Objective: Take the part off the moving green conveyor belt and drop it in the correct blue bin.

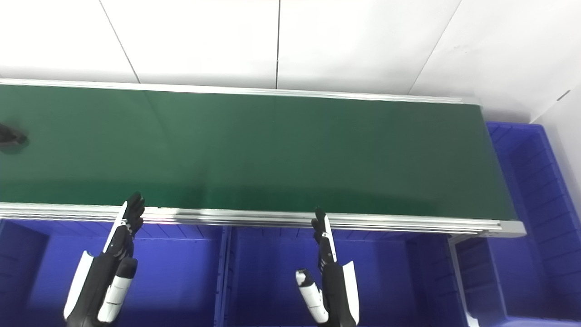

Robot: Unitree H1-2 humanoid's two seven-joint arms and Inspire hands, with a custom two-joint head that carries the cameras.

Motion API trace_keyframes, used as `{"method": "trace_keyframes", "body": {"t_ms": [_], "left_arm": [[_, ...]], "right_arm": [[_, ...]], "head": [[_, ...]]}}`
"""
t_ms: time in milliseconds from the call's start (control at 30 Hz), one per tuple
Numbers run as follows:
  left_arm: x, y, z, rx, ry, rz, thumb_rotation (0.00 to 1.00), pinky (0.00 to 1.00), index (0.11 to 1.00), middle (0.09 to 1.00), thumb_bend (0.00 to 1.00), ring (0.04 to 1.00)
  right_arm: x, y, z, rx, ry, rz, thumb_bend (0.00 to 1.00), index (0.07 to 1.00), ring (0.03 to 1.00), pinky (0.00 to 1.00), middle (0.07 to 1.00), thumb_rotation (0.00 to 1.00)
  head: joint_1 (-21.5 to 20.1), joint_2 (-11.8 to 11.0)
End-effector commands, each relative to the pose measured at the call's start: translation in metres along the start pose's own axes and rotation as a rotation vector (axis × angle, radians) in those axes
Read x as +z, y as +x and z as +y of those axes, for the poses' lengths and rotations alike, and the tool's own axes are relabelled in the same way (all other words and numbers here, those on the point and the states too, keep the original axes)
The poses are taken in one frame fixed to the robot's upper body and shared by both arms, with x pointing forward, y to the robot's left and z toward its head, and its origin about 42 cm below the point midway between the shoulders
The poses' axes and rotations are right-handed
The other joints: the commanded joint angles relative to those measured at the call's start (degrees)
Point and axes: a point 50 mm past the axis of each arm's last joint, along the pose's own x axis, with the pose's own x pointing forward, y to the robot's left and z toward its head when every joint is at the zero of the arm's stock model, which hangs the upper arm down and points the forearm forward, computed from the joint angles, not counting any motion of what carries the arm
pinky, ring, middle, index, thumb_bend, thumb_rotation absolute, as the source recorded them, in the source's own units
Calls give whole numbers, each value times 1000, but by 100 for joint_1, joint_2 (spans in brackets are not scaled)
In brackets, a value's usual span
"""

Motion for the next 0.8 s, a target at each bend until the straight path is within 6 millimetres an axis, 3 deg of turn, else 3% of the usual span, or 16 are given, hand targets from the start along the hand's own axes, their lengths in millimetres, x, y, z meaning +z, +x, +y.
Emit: {"method": "trace_keyframes", "body": {"t_ms": [0, 767], "left_arm": [[6, -1, 1, -3, -18, -28, 1000, 1000, 1000, 1000, 672, 1000], [10, -6, -8, 36, -89, -21, 1000, 1000, 1000, 1000, 701, 1000]], "right_arm": [[17, 12, 28, -19, 104, -38, 845, 1000, 983, 985, 1000, 1000], [17, 6, 24, -9, 91, -30, 847, 1000, 981, 987, 1000, 1000]], "head": [[29, -10], [85, -21]]}}
